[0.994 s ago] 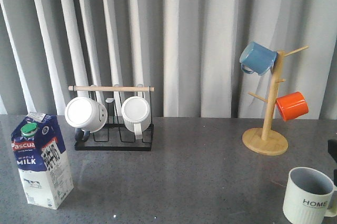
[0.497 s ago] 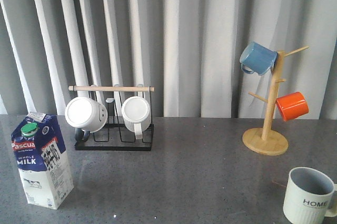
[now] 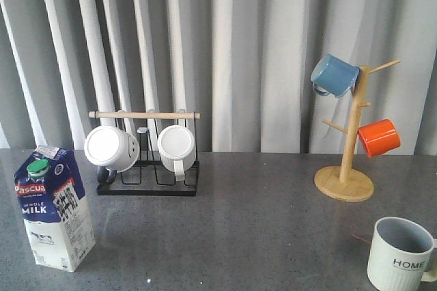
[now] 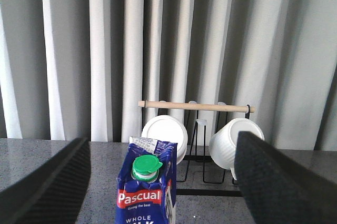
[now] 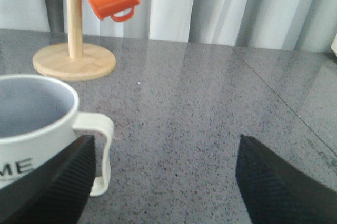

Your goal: Place milk next to cup

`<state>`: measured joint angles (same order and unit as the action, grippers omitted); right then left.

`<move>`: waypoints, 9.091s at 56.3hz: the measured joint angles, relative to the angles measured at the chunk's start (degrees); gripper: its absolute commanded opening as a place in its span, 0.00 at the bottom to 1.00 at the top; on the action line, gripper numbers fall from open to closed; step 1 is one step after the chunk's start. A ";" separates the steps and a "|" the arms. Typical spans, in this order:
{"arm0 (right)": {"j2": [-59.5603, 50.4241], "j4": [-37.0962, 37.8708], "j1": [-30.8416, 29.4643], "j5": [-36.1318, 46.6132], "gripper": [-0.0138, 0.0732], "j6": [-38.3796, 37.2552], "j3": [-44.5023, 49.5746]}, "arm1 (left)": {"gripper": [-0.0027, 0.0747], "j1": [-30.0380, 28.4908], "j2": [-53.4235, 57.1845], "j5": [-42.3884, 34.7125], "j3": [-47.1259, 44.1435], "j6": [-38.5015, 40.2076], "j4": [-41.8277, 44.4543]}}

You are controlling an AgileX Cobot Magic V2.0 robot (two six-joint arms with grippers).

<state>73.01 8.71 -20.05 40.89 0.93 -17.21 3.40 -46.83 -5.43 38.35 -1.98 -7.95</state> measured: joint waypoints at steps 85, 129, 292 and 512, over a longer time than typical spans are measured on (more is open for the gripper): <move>29.59 12.63 -0.11 11.38 0.15 -11.71 -14.67 | 0.72 0.00 0.00 0.00 0.00 0.00 0.00; 30.92 -31.08 44.79 4.71 0.15 2.67 -27.67 | 0.72 0.00 0.00 0.00 0.00 0.00 0.00; -27.99 -9.20 23.56 -25.50 0.15 8.85 -17.99 | 0.72 0.00 0.05 -1.33 0.00 -1.36 0.80; -27.99 -9.20 23.56 -25.64 0.15 8.85 -17.92 | 0.03 40.35 -43.76 -32.47 27.68 -60.68 -74.95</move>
<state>45.02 -0.49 3.50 15.25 9.78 -35.13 43.75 -90.59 -37.91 66.03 -62.66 -82.91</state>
